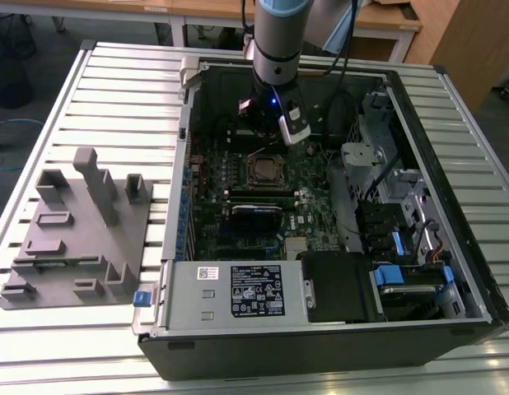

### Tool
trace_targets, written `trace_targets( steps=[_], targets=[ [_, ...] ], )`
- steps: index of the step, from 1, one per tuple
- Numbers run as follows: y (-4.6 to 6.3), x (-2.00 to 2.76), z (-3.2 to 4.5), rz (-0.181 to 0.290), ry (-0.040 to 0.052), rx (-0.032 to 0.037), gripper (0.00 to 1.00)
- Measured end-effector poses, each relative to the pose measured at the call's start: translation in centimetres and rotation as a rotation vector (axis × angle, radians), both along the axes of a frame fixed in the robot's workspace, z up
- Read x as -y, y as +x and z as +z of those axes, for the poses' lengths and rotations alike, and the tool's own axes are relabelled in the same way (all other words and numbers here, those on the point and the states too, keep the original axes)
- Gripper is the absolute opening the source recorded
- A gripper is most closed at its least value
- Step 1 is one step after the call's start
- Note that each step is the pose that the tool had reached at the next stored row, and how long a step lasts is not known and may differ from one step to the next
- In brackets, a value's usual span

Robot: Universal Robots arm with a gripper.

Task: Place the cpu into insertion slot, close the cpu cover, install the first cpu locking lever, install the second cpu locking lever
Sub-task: 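Install the first cpu locking lever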

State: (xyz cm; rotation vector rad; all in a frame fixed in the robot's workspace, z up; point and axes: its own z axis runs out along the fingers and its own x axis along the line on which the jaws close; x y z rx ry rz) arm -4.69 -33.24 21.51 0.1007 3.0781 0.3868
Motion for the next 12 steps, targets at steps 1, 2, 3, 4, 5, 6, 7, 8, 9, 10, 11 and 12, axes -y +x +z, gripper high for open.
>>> trace_targets(
  steps=[1, 2, 3, 4, 5, 6, 7, 8, 9, 10, 11, 12],
  targets=[
    [0.02, 0.0, -0.03, 0.0, 0.0001, 0.0001, 0.1],
    [0.03, 0.0, -0.05, 0.0, 0.0, 0.0, 0.1],
    [0.03, 0.01, -0.06, 0.0, -0.0001, -0.0001, 0.1],
    [0.03, 0.01, -0.06, 0.0, -0.0002, -0.0001, 0.1],
    [0.03, 0.0, -0.06, 0.0, -0.0002, -0.0001, 0.1],
    [0.04, -0.01, -0.07, 0.0, 0.0, 0.0, 0.1],
    [0.04, -0.05, -0.08, 0.0, 0.0001, 0.0001, 0.1],
    [0.04, -0.1, -0.08, 0.0, 0.0, 0.0, 0.1],
    [0.04, -0.15, -0.08, 0.0, -0.0001, 0.0, 0.1],
    [0.04, -0.18, -0.08, 0.0, 0.0, 0.0001, 0.1],
    [0.04, -0.19, -0.08, 0.0, 0.0001, 0.0, 0.1],
    [0.04, -0.19, -0.08, 0.0, 0.0, 0.0, 0.1]
  ],
)
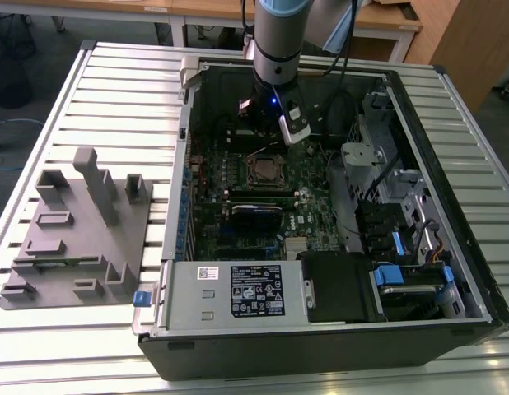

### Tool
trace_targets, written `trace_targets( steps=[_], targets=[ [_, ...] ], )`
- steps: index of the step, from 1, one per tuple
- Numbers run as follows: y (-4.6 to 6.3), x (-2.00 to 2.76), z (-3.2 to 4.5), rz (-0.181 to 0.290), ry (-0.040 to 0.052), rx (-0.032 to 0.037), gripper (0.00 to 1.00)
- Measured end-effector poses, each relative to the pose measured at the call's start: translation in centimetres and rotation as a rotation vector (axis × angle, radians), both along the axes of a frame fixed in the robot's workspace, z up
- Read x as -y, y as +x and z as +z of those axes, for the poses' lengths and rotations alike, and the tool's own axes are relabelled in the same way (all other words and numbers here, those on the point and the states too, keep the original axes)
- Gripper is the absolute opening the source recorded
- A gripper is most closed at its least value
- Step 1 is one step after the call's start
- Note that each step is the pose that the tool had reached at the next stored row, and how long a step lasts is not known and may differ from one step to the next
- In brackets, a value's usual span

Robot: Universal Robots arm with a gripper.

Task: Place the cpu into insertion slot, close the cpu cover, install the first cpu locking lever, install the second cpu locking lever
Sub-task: 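Install the first cpu locking lever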

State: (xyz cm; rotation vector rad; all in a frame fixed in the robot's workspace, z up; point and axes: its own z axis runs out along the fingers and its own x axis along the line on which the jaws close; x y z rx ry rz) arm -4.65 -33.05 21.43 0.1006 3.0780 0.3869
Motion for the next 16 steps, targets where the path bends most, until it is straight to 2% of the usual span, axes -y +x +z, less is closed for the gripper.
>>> trace_targets(
  steps=[16],
  targets=[
    [0.03, 0.0, -0.38, 0.0, -0.0002, -0.0001, 0.1]
  ],
)
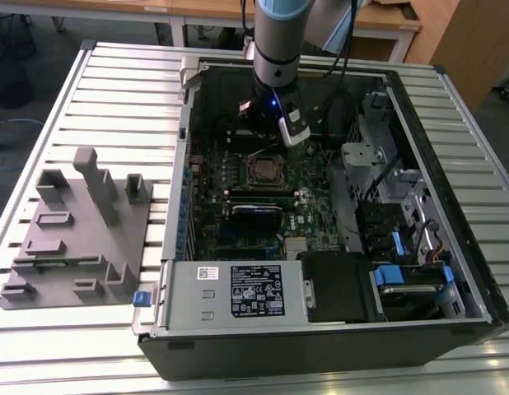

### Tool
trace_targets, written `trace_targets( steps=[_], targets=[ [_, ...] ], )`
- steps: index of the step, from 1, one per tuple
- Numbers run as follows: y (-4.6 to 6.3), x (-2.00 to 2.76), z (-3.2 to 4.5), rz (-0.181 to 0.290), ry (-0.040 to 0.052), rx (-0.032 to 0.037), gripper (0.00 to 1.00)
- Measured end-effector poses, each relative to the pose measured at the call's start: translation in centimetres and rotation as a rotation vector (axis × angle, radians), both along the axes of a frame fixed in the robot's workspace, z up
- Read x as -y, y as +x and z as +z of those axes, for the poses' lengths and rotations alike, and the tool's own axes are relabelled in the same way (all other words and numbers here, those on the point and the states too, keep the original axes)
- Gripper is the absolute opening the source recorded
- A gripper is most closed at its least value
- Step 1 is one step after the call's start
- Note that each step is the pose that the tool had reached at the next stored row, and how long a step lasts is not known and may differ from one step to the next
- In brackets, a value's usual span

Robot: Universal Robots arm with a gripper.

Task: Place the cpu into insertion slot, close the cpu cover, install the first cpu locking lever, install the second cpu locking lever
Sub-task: 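Install the first cpu locking lever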

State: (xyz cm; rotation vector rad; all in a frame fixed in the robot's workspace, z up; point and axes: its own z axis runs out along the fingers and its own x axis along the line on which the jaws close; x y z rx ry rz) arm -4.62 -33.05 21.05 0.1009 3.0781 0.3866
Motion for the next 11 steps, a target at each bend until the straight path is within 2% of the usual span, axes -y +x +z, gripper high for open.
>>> trace_targets(
  steps=[11],
  targets=[
    [0.14, 0.0, -0.12, 0.0, 0.0, 0.0, 0.1]
  ],
)
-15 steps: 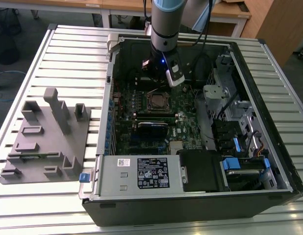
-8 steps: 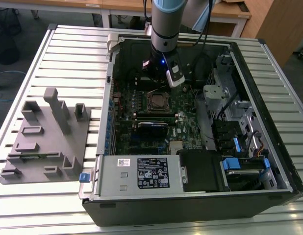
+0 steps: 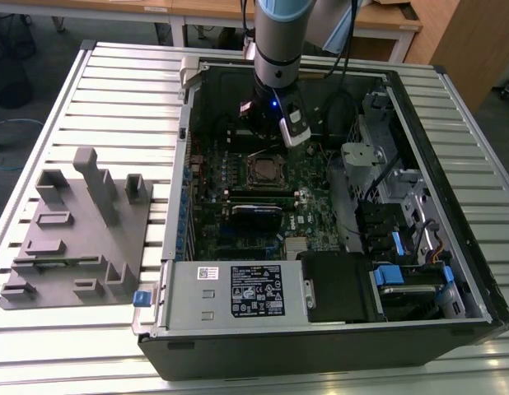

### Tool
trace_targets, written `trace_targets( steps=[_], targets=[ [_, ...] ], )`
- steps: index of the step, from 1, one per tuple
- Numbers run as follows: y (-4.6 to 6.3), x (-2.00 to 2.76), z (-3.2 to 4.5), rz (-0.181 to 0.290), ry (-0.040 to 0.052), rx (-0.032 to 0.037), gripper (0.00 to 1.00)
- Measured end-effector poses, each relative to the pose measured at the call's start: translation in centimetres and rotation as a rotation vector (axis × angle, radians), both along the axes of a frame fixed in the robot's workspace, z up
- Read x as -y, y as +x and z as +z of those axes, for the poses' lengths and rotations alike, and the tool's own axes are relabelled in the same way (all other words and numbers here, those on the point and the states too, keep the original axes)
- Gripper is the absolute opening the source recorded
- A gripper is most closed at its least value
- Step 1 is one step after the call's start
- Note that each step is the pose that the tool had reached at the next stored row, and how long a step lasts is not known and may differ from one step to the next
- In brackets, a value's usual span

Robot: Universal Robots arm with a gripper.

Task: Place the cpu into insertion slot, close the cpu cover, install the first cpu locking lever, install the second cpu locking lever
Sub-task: 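Install the first cpu locking lever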

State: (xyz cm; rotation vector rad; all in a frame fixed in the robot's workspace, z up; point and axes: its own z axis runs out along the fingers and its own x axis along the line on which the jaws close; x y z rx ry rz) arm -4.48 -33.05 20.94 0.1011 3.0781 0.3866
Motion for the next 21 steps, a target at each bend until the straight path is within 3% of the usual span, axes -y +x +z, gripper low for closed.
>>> trace_targets(
  steps=[21],
  targets=[
    [0.1, 0.0, -0.35, 0.0, 0.0002, 0.0001, 0.1]
  ],
)
